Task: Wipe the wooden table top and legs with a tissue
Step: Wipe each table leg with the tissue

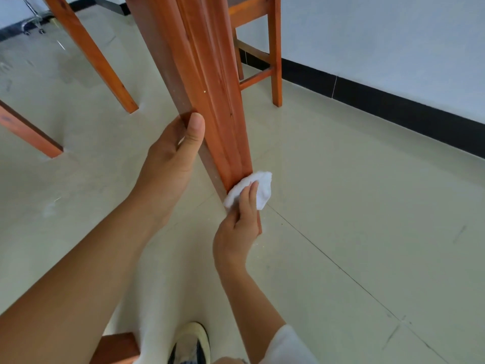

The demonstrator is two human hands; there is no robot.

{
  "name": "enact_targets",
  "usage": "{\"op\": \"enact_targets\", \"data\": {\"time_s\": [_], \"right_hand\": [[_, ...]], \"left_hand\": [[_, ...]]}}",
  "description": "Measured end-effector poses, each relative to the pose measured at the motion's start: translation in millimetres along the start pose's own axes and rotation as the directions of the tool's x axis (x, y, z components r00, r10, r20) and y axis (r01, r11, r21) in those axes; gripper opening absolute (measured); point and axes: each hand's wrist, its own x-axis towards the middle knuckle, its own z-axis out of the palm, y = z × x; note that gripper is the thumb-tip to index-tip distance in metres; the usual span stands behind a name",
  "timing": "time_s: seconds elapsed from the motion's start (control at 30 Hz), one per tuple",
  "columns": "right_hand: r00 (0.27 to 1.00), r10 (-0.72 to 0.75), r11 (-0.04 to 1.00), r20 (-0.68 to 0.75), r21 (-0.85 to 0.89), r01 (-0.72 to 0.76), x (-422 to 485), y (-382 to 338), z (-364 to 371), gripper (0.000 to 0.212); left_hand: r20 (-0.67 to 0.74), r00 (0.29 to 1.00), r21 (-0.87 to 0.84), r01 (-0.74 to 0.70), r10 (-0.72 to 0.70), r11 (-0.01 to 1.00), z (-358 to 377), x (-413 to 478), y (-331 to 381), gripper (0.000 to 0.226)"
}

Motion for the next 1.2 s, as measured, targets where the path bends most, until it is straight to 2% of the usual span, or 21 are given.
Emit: {"op": "enact_targets", "data": {"time_s": [0.07, 0.1, 0.13, 0.2, 0.23, 0.27, 0.3, 0.37, 0.4, 0.47, 0.57, 0.63, 0.67, 0.83, 0.9, 0.93, 1.07, 1.13, 1.2], "right_hand": [[0.986, 0.166, 0.986, -0.006, 0.002, -0.166, -10, 21, 5, 0.032], [0.956, 0.292, 0.956, 0.019, 0.015, -0.292, -13, 37, 4, 0.030], [0.914, 0.403, 0.915, 0.032, 0.000, -0.404, -13, 55, 4, 0.026], [0.784, 0.618, 0.785, 0.064, 0.009, -0.619, -5, 83, -1, 0.032], [0.743, 0.665, 0.744, 0.081, 0.019, -0.668, -1, 90, -7, 0.033], [0.723, 0.688, 0.723, 0.063, 0.024, -0.690, 4, 96, -13, 0.032], [0.732, 0.681, 0.732, 0.011, -0.007, -0.681, 10, 98, -19, 0.029], [0.791, 0.609, 0.792, -0.059, 0.002, -0.610, 20, 97, -30, 0.022], [0.793, 0.607, 0.795, -0.055, 0.045, -0.605, 22, 97, -28, 0.021], [0.720, 0.694, 0.718, -0.008, 0.089, -0.691, 23, 101, -16, 0.024], [0.615, 0.782, 0.624, 0.107, -0.112, -0.774, 14, 120, -7, 0.023], [0.621, 0.765, 0.641, 0.171, -0.289, -0.710, 14, 136, -18, 0.025], [0.637, 0.747, 0.660, 0.190, -0.322, -0.678, 16, 137, -27, 0.025], [0.662, 0.707, 0.702, 0.249, -0.131, -0.700, 38, 99, -75, 0.025], [0.664, 0.663, 0.721, 0.346, -0.053, -0.691, 45, 65, -91, 0.028], [0.665, 0.625, 0.739, 0.409, -0.036, -0.673, 47, 43, -97, 0.029], [0.640, 0.401, 0.856, 0.656, -0.018, -0.517, 59, -59, -115, 0.036], [0.652, 0.294, 0.916, 0.699, -0.012, -0.400, 60, -110, -117, 0.032], [0.690, 0.152, 0.980, 0.708, -0.020, -0.196, 58, -154, -118, 0.029]], "left_hand": [[-0.005, 1.000, 0.008, -0.022, 0.022, 1.000, -1, 2, -5, 0.050], [-0.014, 0.999, 0.015, -0.030, 0.030, 0.999, -1, 2, -7, 0.055], [-0.026, 0.999, 0.026, -0.033, 0.034, 0.999, 0, 2, -9, 0.058], [-0.064, 0.997, 0.025, -0.027, 0.029, 0.999, 1, 2, -10, 0.052], [-0.086, 0.996, 0.008, -0.024, 0.024, 1.000, 2, 1, -8, 0.048], [-0.105, 0.994, -0.005, -0.029, 0.028, 1.000, 3, 1, -7, 0.047], [-0.120, 0.992, -0.003, -0.046, 0.046, 0.999, 4, 1, -6, 0.051], [-0.153, 0.982, 0.035, -0.110, 0.114, 0.993, 7, 1, -7, 0.066], [-0.160, 0.978, 0.045, -0.129, 0.135, 0.991, 8, 0, -7, 0.069], [-0.172, 0.974, 0.046, -0.142, 0.148, 0.989, 8, -1, -9, 0.062], [-0.177, 0.976, 0.058, -0.119, 0.128, 0.991, 7, -1, -11, 0.053], [-0.169, 0.979, 0.049, -0.107, 0.114, 0.993, 7, 1, -13, 0.053], [-0.164, 0.980, 0.042, -0.106, 0.111, 0.994, 6, 2, -14, 0.049], [-0.143, 0.984, 0.005, -0.108, 0.107, 0.994, 8, 0, -14, 0.029], [-0.143, 0.985, -0.018, -0.101, 0.098, 0.995, 7, 0, -11, 0.015], [-0.144, 0.985, -0.017, -0.099, 0.096, 0.995, 7, 0, -11, 0.014], [-0.113, 0.991, -0.059, -0.079, 0.072, 0.995, -1, -2, -6, 0.041], [-0.030, 0.999, -0.066, -0.037, 0.035, 0.997, -9, -2, -2, 0.046], [0.059, 0.998, -0.034, 0.037, -0.035, 0.999, -19, 0, 2, 0.056]]}}
